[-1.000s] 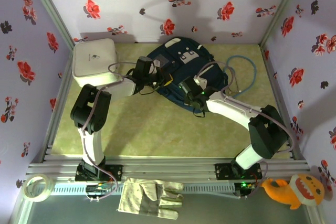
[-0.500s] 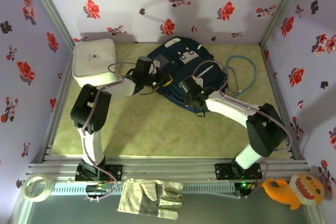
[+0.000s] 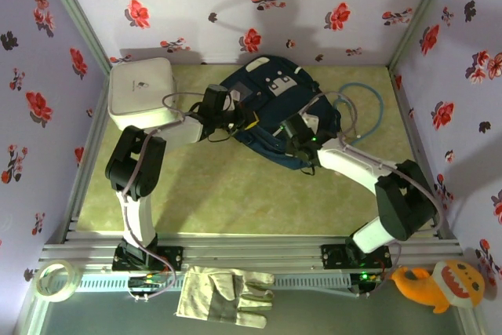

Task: Pack the student bag
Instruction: Zip the student bag at the center of the table.

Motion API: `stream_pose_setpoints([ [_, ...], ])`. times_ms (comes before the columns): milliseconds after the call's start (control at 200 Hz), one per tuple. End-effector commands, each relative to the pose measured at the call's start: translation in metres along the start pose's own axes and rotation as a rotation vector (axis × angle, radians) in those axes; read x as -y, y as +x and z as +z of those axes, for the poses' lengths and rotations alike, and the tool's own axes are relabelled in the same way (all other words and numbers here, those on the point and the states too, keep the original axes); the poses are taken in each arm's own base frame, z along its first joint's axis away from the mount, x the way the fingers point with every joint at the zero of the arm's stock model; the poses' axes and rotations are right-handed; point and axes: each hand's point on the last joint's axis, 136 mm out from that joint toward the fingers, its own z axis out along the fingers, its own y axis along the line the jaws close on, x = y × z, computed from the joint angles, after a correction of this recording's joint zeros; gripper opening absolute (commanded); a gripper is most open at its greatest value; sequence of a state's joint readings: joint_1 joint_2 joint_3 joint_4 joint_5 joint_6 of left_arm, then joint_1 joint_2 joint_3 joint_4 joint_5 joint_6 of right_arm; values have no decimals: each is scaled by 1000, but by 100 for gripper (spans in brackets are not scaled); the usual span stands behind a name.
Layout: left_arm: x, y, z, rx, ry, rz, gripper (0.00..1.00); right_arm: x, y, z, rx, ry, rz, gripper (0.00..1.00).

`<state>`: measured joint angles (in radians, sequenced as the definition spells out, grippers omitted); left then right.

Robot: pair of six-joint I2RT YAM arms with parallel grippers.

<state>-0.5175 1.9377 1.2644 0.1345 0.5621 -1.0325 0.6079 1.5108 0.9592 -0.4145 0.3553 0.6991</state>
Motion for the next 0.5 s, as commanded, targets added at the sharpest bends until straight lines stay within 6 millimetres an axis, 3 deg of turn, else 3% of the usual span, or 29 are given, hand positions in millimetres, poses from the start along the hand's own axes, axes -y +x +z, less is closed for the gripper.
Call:
stream_pose_setpoints([
  [0, -9, -15, -6, 38, -32, 10, 0, 22, 7, 1, -31, 36, 26, 0],
  [260, 2, -19, -29, 82, -60, 86, 36, -50, -8, -19, -31, -184, -164, 0],
  [495, -23, -13, -65, 144, -109, 34, 58, -130, -10, -25, -38, -351, -261, 0],
])
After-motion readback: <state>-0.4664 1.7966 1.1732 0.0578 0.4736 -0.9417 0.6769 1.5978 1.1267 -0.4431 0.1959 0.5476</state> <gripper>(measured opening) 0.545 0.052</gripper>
